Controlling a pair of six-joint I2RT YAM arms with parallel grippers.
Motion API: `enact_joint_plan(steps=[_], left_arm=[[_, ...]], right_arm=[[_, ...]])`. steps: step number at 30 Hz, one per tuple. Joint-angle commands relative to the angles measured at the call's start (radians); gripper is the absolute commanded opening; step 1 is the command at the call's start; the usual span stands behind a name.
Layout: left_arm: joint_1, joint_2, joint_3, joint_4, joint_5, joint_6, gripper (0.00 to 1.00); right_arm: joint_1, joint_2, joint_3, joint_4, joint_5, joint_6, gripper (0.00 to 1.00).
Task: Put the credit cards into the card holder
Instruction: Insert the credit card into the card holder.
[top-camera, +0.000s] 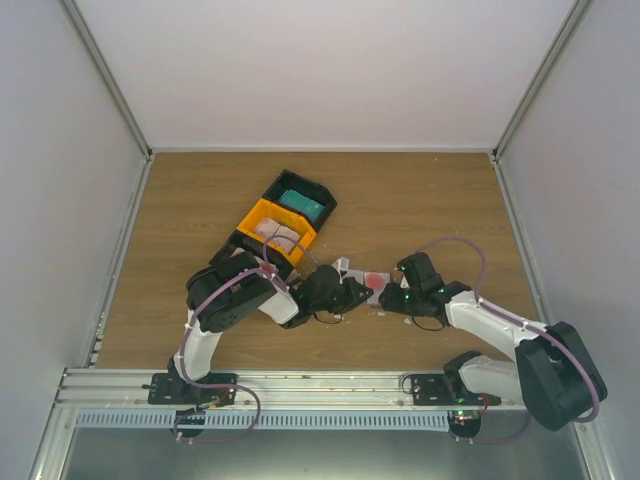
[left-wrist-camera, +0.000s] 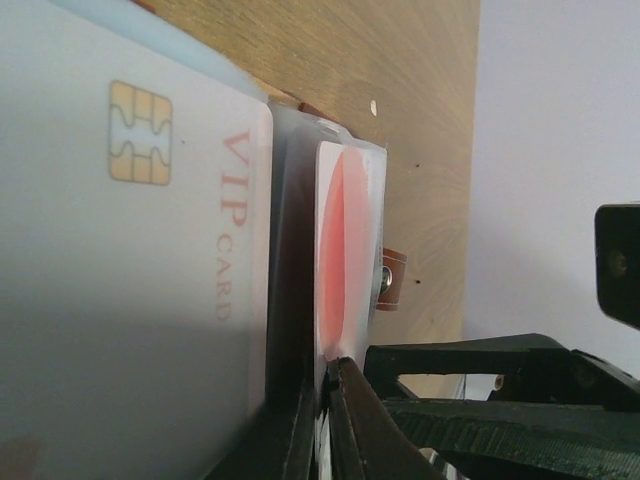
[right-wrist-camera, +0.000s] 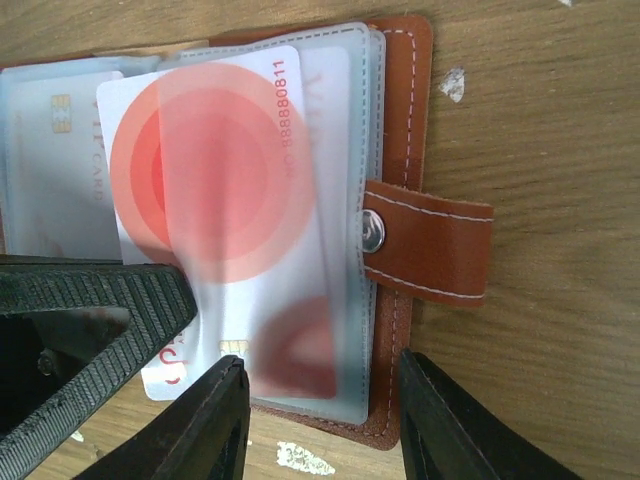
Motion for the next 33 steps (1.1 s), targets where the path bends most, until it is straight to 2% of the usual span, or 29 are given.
enact_joint_plan(steps=[1, 5, 8, 10, 16, 19, 26, 28, 33], left_arm=[[-0.019, -0.029, -0.005, -0.084, 0.019, 0.055, 0.1], [-0.018, -0.094, -0.015, -0.16, 0.015, 0.093, 0.23], [-0.007, -0.138, -0.047, -0.153, 0.053, 0.057, 0.34], [-0.004, -0.165, -0.034, -0.225, 0.059, 0.056, 0.41], [-0.003, -0.193, 0.011, -0.363, 0.061, 0.076, 0.52], [-0.004, -0.201, 0.018, -0.417, 0.045, 0.086, 0.61], [-0.01, -0.237, 0.001, -0.435, 0.015, 0.138, 0.72], [-0.013, -0.249, 0.003, -0.446, -0.003, 0.163, 0.78], [-0.025, -0.303, 0.015, -0.54, -0.098, 0.195, 0.81]], right_arm=[[0.006, -0.037, 0.0, -0.023, 0.024, 0.028, 0.43], [0.006, -0.049, 0.007, -0.028, 0.049, 0.034, 0.44], [0.005, -0.04, 0.013, -0.027, 0.052, 0.033, 0.43], [0.005, -0.034, 0.016, -0.028, 0.053, 0.03, 0.43], [0.005, -0.029, 0.021, -0.028, 0.052, 0.022, 0.43], [0.006, -0.034, 0.021, -0.027, 0.051, 0.022, 0.43], [0.005, -0.043, 0.013, 0.008, 0.001, 0.005, 0.43], [0.005, -0.053, 0.002, 0.031, -0.021, 0.003, 0.44], [0.003, -0.059, -0.002, 0.043, -0.023, 0.007, 0.44]])
